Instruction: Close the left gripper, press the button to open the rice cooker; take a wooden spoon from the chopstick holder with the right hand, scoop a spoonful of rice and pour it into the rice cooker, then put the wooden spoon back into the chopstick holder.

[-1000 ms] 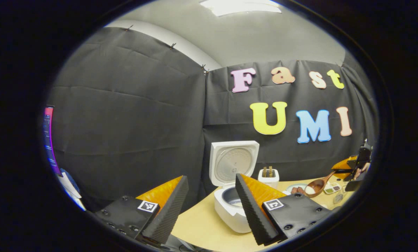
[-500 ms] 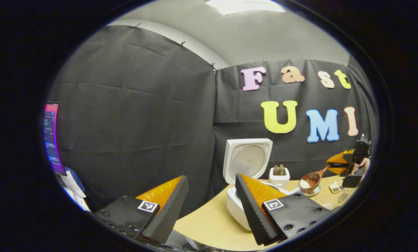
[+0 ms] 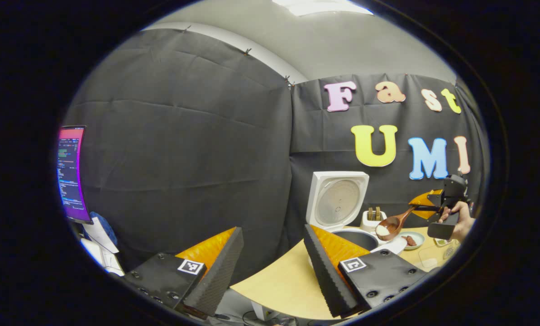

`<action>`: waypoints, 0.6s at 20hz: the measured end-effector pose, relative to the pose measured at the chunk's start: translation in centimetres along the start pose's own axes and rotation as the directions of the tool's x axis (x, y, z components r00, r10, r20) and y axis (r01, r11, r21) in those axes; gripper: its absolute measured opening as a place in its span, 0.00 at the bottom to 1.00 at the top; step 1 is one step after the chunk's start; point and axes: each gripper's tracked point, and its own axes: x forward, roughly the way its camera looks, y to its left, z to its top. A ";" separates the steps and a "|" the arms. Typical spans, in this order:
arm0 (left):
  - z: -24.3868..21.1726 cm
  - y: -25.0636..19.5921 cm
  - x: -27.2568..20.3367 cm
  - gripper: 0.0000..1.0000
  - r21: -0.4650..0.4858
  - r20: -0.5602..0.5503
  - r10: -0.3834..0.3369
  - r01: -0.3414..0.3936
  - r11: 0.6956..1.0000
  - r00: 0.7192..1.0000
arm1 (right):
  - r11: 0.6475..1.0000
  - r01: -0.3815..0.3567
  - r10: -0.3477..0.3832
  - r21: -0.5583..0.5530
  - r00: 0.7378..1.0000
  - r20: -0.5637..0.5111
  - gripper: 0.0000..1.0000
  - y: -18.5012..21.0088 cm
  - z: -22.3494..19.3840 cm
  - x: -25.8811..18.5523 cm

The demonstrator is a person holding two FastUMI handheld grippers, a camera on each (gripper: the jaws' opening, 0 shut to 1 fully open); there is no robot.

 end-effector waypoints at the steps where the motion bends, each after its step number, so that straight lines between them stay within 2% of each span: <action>1: -0.1 0.4 -0.1 0.91 0.001 -0.006 0.010 -0.010 1.000 1.000 | 1.000 0.005 -0.005 -0.019 1.000 -0.009 0.17 0.0 -0.8 0.6; 7: -0.6 1.6 -0.8 0.94 0.025 -0.017 0.048 -0.048 0.999 0.999 | 0.978 0.021 -0.038 -0.206 0.996 -0.081 0.17 0.2 -5.8 4.0; 8: -0.7 1.9 -1.0 0.91 0.031 -0.016 0.056 -0.056 0.998 0.998 | 0.966 0.022 -0.046 -0.256 0.995 -0.089 0.18 0.2 -6.5 4.4; 9: -0.7 2.1 -1.1 0.94 0.037 -0.014 0.062 -0.062 0.997 0.998 | 0.950 0.019 -0.052 -0.313 0.994 -0.097 0.17 0.3 -7.2 4.7; 12: -0.8 2.7 -1.6 0.94 0.045 -0.014 0.079 -0.078 0.996 0.997 | 0.881 -0.008 -0.053 -0.474 0.992 -0.114 0.17 1.5 -8.6 5.4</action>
